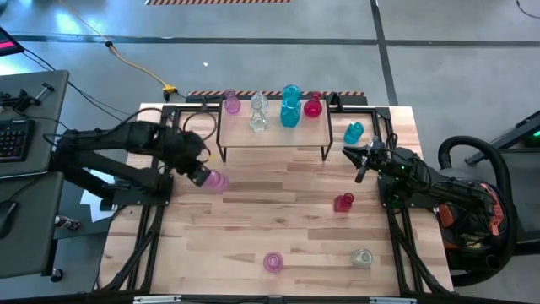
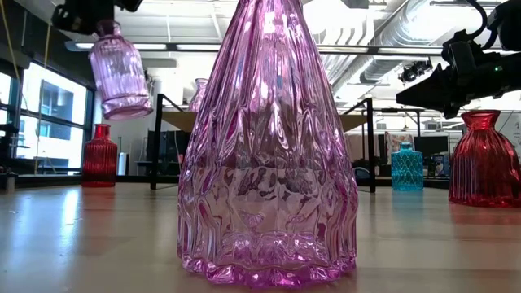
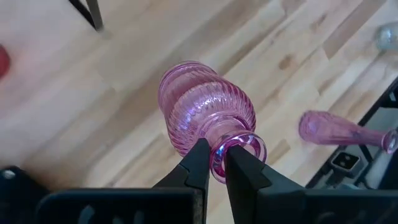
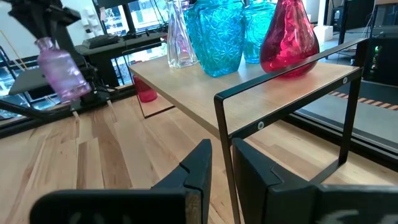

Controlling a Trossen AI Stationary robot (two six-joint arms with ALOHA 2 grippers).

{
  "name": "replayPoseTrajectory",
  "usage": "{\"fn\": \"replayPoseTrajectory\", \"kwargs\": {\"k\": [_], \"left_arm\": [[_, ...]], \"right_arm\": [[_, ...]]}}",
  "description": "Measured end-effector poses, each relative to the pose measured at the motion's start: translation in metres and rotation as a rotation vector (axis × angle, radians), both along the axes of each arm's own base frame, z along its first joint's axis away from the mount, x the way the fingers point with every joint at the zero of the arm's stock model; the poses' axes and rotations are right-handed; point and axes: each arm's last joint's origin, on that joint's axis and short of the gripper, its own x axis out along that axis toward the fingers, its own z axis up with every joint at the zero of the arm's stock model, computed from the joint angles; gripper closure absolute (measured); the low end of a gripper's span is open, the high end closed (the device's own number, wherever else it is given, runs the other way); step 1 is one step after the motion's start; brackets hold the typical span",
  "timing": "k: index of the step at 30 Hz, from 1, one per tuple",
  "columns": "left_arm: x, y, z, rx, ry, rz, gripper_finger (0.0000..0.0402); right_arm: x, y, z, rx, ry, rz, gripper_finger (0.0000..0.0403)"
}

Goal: Sort vases onto shelf
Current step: Put the left light violet vase on the shelf aligned with the other light violet vase

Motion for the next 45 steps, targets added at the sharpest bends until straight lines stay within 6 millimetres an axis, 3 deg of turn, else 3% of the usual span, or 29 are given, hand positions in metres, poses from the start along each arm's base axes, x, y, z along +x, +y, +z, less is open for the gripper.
{"fn": "replayPoseTrajectory", "kwargs": {"k": [10,22,35,45], "left_arm": [[0.014,0.032,0.039,0.119,0.048,-0.023,0.0378],[0.046,0.077,0.074,0.313,0.082,-0.115,0.0378],[0.070,0.122,0.066,0.331,0.177,-0.238,0.0378],[0.073,0.139,0.058,0.317,0.204,-0.218,0.0378]], "right_arm": [[0.000,0.000,0.000,0.000,0.000,0.000,0.0355],[0.000,0.000,0.000,0.000,0.000,0.000,0.0355],[0.000,0.000,0.000,0.000,0.000,0.000,0.0355],[0.000,0.000,0.000,0.000,0.000,0.000,0.0355]]}}
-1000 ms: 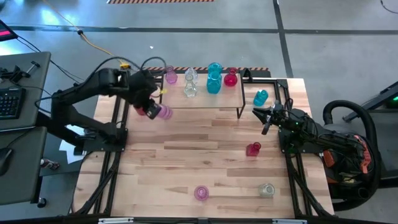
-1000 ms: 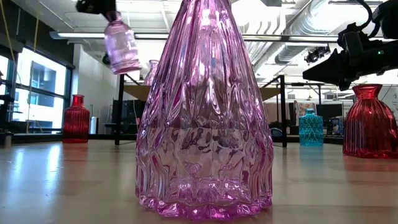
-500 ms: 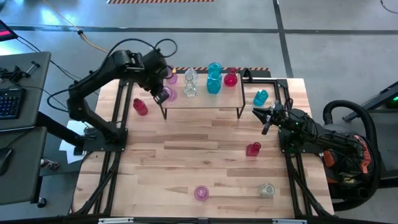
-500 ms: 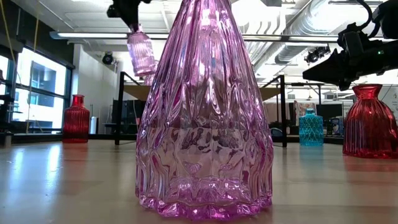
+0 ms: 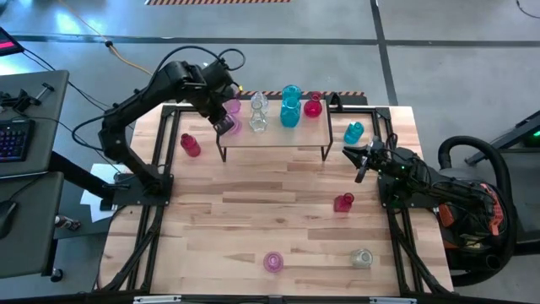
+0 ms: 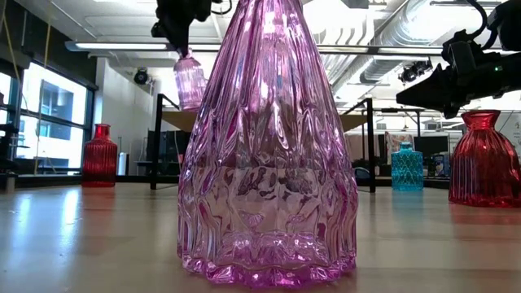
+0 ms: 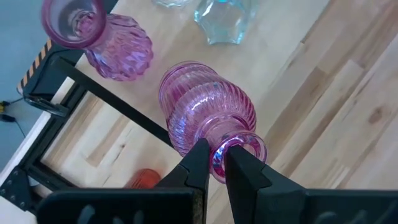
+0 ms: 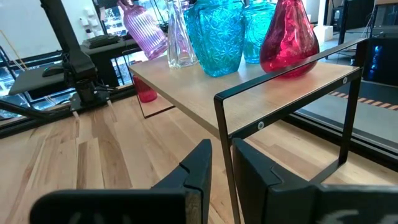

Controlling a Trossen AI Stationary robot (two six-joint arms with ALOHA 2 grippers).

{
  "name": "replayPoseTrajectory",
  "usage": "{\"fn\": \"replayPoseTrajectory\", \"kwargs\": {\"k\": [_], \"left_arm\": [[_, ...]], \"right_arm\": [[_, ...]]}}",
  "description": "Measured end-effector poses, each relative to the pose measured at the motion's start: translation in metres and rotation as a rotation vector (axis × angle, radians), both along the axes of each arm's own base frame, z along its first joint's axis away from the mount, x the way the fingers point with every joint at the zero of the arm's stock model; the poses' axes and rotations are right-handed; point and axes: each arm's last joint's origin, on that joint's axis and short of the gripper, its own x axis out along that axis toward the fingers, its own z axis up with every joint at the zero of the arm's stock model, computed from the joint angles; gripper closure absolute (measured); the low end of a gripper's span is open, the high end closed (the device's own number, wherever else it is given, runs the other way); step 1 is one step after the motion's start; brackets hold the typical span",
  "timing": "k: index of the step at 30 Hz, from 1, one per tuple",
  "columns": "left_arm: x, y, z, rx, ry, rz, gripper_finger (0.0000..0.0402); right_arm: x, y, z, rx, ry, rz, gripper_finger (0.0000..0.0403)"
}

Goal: Sort vases onto shelf
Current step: Put the left light violet vase on the shelf aligned with the other light violet vase

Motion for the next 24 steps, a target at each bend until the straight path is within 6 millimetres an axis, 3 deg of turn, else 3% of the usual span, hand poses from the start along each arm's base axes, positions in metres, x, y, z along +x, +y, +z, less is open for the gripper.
{"fn": "replayPoseTrajectory", "kwargs": {"k": [24], "left_arm": [[0.004,0.015,-0.007,0.000,0.009,0.021,0.0359]], "right_arm": [[0.000,0.000,0.000,0.000,0.000,0.000,0.0355]]}}
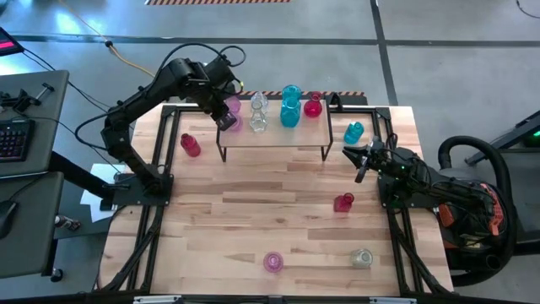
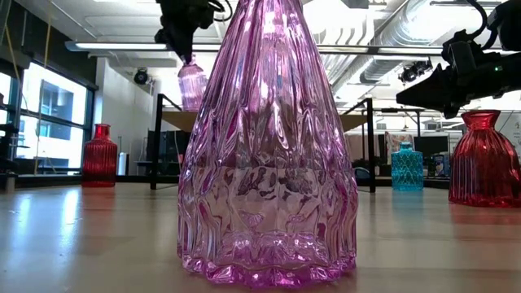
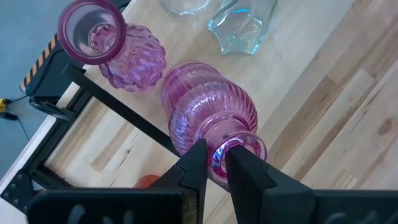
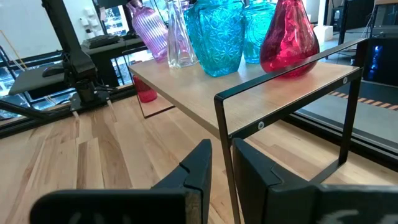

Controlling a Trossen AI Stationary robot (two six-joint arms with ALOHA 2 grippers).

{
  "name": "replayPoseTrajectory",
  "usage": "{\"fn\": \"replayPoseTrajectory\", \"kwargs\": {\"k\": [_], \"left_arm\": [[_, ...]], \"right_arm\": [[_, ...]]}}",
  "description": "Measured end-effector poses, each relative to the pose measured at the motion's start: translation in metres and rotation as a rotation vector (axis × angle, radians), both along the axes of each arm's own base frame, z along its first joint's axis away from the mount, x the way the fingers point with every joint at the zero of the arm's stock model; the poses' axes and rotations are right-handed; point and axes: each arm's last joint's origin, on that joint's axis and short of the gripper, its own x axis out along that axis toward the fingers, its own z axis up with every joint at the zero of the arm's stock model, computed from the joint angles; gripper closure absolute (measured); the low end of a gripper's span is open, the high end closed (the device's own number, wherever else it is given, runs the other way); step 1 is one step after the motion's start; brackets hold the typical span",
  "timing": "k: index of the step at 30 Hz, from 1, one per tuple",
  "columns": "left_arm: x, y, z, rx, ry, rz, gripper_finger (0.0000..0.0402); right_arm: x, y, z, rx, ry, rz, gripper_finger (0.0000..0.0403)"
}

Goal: Sort vases onto shelf
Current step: Put the left light violet vase on the shelf aligned with the other light violet vase

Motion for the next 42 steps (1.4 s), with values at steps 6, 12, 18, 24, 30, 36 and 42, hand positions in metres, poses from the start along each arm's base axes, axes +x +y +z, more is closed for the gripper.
{"fn": "replayPoseTrajectory", "kwargs": {"k": [6,12,18,24,30,36,42], "left_arm": [[0.000,0.000,0.000,-0.002,0.002,0.001,0.0357],[0.000,0.000,0.001,0.001,0.007,0.002,0.0357],[-0.002,0.000,0.007,0.033,0.006,0.010,0.0357],[-0.001,0.001,0.007,0.040,0.000,0.013,0.0357],[-0.001,0.003,0.008,0.059,-0.007,0.020,0.0357],[0.004,0.008,0.005,0.065,-0.015,0.028,0.0357],[0.008,0.011,0.001,0.052,-0.007,0.027,0.0357]], "right_arm": [[0.000,0.000,0.000,0.000,0.000,0.000,0.0355],[0.000,0.000,0.000,0.000,0.000,0.000,0.0355],[0.000,0.000,0.000,0.000,0.000,0.000,0.0355],[0.000,0.000,0.000,0.000,0.000,0.000,0.0355],[0.000,0.000,0.000,0.000,0.000,0.000,0.0355],[0.000,0.000,0.000,0.000,0.000,0.000,0.0355],[0.000,0.000,0.000,0.000,0.001,0.000,0.0355]]}}
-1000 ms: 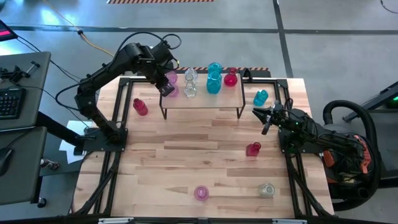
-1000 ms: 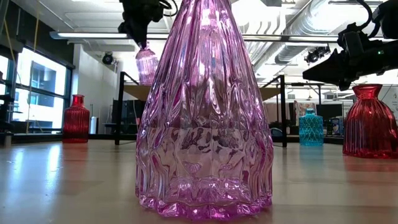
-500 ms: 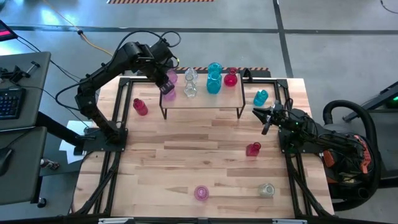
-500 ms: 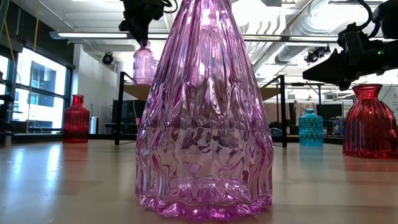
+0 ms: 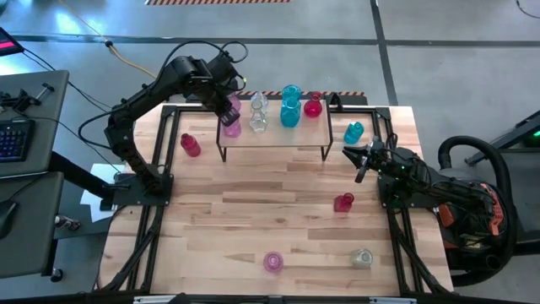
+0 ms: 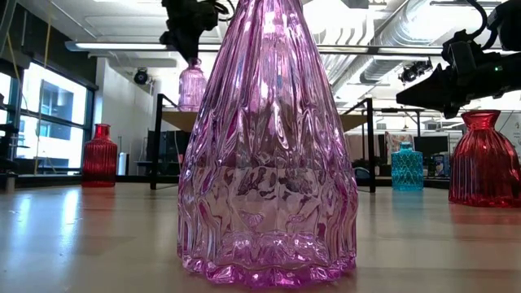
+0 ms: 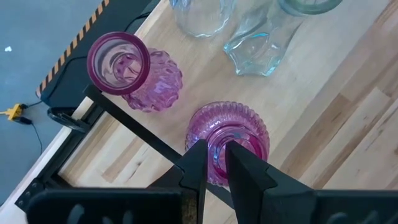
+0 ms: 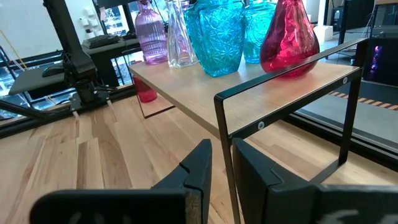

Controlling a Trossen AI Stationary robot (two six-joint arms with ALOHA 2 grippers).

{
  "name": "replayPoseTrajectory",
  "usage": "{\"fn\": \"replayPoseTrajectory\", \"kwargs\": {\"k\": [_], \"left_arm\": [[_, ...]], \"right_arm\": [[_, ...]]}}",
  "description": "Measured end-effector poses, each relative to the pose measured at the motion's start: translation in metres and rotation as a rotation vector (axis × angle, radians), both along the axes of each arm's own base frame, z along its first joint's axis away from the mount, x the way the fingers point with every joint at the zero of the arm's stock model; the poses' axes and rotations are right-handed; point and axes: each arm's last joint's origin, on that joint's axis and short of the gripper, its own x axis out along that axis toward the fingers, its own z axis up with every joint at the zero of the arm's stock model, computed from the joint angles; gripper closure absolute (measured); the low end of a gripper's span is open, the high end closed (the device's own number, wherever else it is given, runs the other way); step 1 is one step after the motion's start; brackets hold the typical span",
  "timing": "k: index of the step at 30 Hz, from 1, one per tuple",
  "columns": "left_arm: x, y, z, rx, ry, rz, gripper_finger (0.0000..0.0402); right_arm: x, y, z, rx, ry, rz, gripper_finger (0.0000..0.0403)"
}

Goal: Sort vases onto shelf
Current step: Put the left light violet vase on the shelf aligned with the other light violet vase

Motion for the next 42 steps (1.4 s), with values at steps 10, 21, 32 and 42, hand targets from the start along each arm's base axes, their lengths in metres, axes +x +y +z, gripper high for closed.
{"fn": "replayPoseTrajectory", "kwargs": {"k": [10,21,32,42], "left_arm": [[-0.0027,0.0047,0.0000,0.017,0.009,0.024,0.0357],[-0.0018,0.0074,0.0001,0.030,-0.006,0.030,0.0357],[-0.0007,0.0087,0.0003,0.047,-0.012,0.040,0.0357],[-0.0007,0.0087,0.0003,0.046,-0.015,0.053,0.0354]], "right_arm": [[0.0000,0.0000,0.0001,0.000,0.000,0.000,0.0355],[0.0000,0.0000,0.0001,0.000,0.000,0.000,0.0355],[0.0000,0.0000,0.0001,0.000,0.000,0.000,0.0355],[0.0000,0.0000,0.0001,0.000,0.000,0.000,0.0355]]}}
